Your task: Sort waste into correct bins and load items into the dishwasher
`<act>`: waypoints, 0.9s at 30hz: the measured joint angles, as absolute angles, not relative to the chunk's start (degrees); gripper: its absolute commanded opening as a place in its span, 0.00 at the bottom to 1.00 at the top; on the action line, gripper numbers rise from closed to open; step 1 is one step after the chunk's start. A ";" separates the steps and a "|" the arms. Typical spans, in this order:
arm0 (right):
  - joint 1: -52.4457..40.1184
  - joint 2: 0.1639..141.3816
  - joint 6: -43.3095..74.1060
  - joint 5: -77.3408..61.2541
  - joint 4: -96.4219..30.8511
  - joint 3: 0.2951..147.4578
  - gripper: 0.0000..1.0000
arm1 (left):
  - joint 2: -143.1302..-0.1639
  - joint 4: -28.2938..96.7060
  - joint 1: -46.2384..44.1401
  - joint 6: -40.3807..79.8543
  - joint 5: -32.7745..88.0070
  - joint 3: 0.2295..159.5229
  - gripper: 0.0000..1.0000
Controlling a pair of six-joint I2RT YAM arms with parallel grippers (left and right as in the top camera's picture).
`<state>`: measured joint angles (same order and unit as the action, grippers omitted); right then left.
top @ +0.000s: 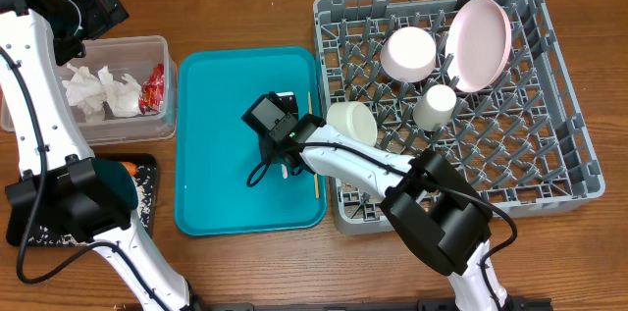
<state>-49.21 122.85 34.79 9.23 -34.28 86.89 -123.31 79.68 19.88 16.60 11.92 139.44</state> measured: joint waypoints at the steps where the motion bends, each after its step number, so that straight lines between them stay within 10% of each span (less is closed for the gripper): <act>1: -49.21 122.85 35.00 9.23 -34.33 86.89 0.04 | -123.31 79.68 19.88 16.62 11.92 139.44 1.00; 27: -49.23 123.02 36.05 9.08 -34.09 86.89 0.04 | -123.31 79.68 19.88 16.60 11.92 139.44 1.00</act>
